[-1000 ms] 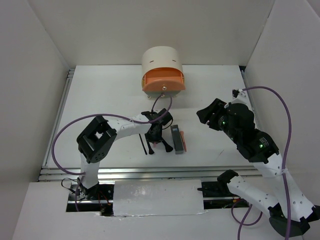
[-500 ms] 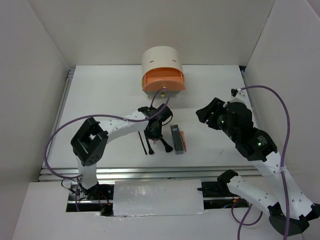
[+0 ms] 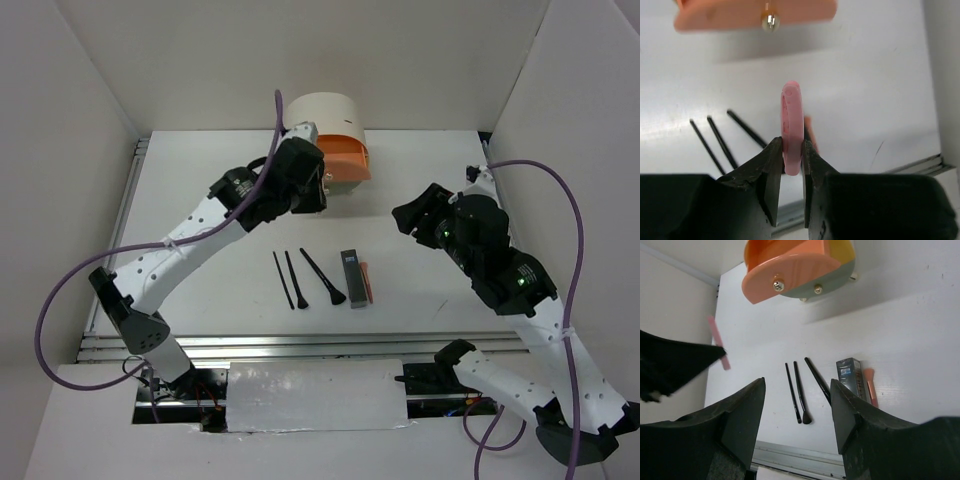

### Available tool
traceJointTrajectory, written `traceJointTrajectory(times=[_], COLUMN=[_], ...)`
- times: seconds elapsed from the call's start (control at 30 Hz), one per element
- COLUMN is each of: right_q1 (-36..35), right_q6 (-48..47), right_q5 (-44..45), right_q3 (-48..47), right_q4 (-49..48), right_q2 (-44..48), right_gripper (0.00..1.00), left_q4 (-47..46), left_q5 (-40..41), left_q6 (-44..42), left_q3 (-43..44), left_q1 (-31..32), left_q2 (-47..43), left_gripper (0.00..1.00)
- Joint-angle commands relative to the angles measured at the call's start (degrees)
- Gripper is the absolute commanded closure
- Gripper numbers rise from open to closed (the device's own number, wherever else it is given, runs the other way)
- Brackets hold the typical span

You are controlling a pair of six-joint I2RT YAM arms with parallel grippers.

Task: Organize the makeup

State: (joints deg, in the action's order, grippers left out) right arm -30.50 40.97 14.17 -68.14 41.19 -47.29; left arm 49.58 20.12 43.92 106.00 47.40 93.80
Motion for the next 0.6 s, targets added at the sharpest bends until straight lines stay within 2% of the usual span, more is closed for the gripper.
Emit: traceJointTrajectory(times=[0.0, 0.13, 0.23, 0.3, 0.47, 0.57], right_q1=[0.0, 0.0, 0.0, 0.1, 0.0, 0.0], right_q6=[-1.0, -0.9, -1.1, -1.6, -2.0, -1.9], right_q5=[0.3, -0.1, -0.5, -0.6, -1.8, -2.5], right_q3=[-2.6, -2.6, -2.3, -1.7, -0.9, 0.2], right_q4=[-2.3, -2.7, -3.0, -3.3, -4.0, -4.5], right_q2=[-0.9, -0.6, -0.1, 0.0, -0.3, 0.3], right_gripper=[0.38, 0.38, 0.38, 0.38, 0.38, 0.38], left_q4=[-2.8, -9.0, -15.9, -22.1, -27.1, -32.6], left_q5=[2.0, -0.3, -5.6, -6.9, -7.2, -7.5], left_q6=[-5.2, -4.8, -1.5, 0.3, 2.6, 3.5], left_q3=[6.5, 9.8, 10.8, 11.3, 18.8, 17.9], left_q1=[-2.6, -7.4, -12.4, -13.2, -13.4, -13.4], left_q2=[0.5, 3.7, 6.6, 8.0, 15.7, 17.7], left_gripper=[0.86, 0.86, 0.86, 0.85, 0.86, 0.85])
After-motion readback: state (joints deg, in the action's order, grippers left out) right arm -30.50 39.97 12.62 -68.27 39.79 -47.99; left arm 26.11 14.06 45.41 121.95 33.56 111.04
